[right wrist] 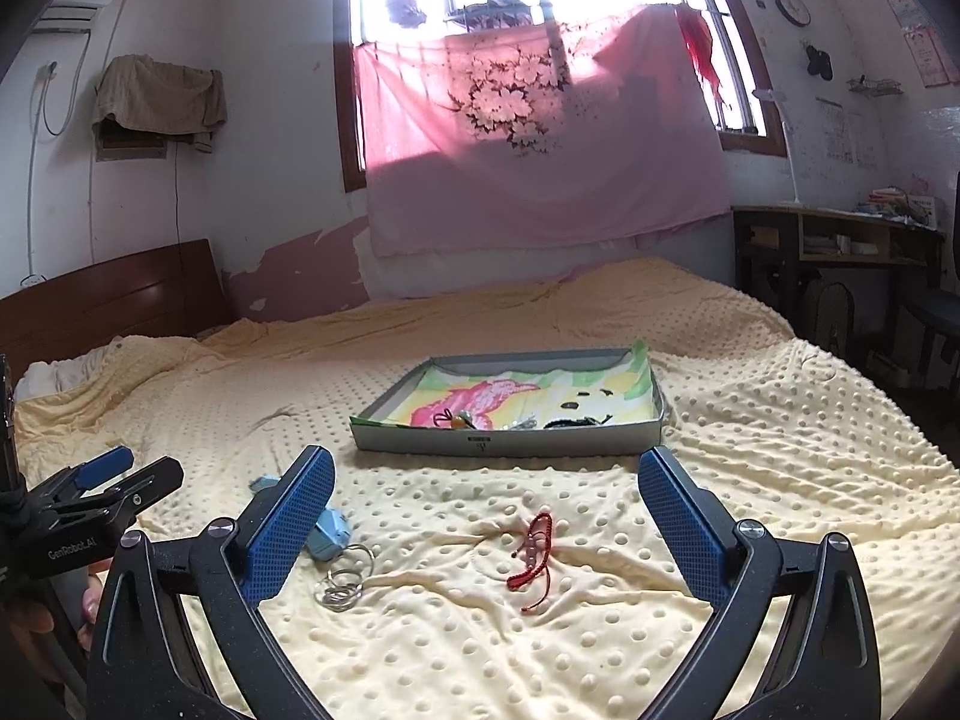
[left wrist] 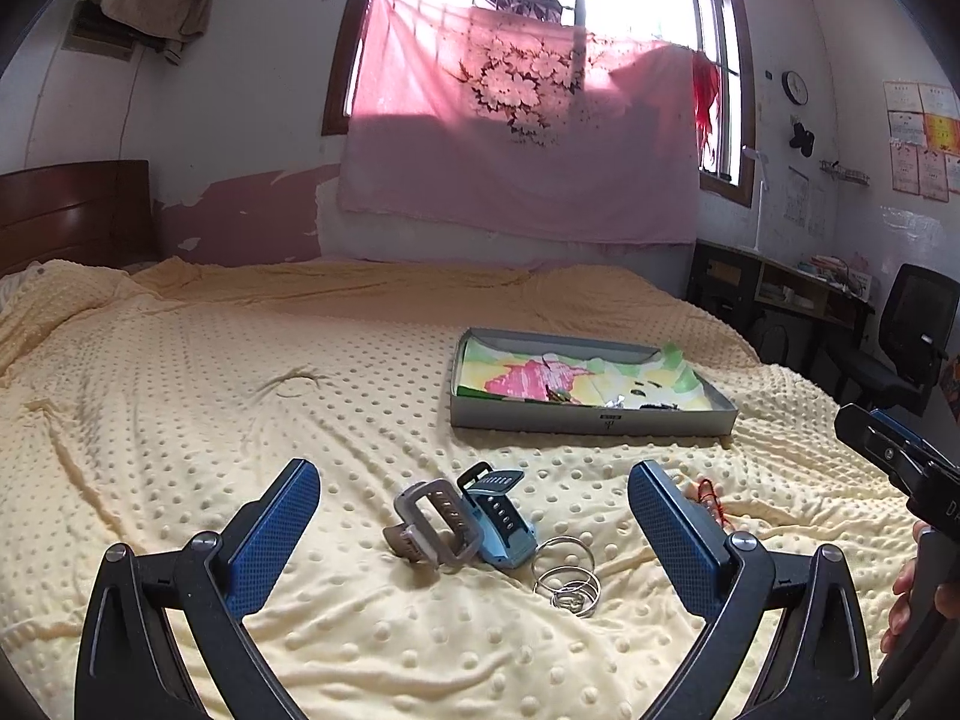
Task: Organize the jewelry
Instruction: 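Grasp the blue watch strap with left gripper while right grasps red bead bracelet, then carry the blue watch and red bracelet into the tray and open both grippers, then withdraw both open grippers from the tray toward the remaining items, then grasp the grey watch clip with left gripper while right grasps the silver rings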
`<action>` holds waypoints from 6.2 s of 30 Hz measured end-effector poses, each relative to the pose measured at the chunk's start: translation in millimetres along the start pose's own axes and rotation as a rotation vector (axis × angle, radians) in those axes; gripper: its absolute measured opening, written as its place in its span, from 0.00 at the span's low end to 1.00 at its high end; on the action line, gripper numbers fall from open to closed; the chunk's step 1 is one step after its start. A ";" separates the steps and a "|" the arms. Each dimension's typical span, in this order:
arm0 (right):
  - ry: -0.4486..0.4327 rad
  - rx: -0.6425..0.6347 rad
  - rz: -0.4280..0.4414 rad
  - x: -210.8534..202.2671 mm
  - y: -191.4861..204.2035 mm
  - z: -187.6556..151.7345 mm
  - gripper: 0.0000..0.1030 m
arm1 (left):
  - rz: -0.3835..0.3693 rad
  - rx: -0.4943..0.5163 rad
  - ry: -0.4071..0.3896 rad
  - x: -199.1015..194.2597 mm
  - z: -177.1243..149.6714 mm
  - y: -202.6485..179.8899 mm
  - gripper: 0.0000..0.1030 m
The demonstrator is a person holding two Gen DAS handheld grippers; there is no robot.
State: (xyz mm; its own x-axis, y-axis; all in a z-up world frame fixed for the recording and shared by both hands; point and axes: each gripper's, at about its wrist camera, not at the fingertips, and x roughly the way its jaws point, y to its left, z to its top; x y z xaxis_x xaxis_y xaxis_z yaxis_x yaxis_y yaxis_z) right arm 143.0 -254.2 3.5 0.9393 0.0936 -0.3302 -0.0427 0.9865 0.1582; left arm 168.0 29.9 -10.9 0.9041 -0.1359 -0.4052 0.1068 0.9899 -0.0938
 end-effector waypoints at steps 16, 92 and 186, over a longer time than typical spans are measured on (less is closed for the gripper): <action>0.129 0.043 0.054 67.5 -17.8 -28.2 0.97 | -0.018 -0.017 0.100 65.0 -13.9 -6.0 1.00; 0.198 0.112 0.132 231.6 -69.7 32.1 0.07 | -0.441 -0.038 0.270 243.7 72.1 -84.7 0.04; -0.043 -0.020 0.103 22.0 44.0 1.7 0.94 | 0.054 -0.037 -0.059 -8.6 13.3 27.5 1.00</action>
State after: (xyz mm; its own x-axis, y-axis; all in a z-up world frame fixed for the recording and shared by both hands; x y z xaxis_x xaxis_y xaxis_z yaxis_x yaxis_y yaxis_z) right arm 162.4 -209.0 4.8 0.9432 0.1895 -0.2729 -0.1464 0.9744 0.1705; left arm 168.7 58.8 2.1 0.9309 -0.0785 -0.3567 0.0426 0.9933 -0.1073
